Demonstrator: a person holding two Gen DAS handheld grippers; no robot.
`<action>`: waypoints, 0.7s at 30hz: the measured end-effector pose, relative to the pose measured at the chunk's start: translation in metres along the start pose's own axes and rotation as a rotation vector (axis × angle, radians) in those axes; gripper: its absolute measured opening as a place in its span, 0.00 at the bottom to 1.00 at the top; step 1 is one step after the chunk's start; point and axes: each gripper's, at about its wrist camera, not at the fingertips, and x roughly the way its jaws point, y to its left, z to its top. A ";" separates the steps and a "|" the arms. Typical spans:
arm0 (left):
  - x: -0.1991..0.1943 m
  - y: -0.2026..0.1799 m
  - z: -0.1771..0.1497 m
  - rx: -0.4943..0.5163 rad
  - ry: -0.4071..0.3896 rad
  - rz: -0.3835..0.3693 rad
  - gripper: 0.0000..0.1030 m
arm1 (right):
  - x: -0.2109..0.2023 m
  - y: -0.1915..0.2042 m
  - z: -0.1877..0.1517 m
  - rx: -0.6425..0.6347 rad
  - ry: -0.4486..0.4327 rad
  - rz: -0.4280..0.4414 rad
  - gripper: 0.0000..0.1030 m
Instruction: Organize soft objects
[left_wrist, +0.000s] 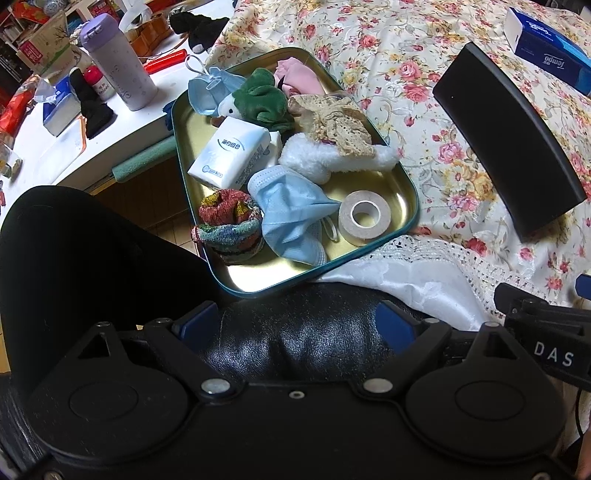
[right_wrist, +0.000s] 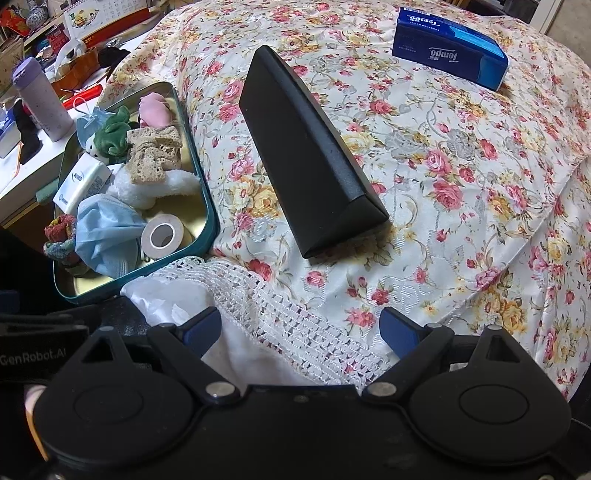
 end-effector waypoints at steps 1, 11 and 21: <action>0.001 0.000 0.000 0.001 0.001 0.001 0.87 | 0.000 0.000 0.000 0.002 0.001 0.000 0.90; 0.001 -0.001 -0.001 0.000 -0.002 0.001 0.87 | 0.001 0.001 0.000 -0.001 0.000 -0.002 0.90; -0.001 0.004 0.000 -0.018 -0.014 0.001 0.87 | 0.000 0.002 -0.001 -0.007 -0.006 0.003 0.90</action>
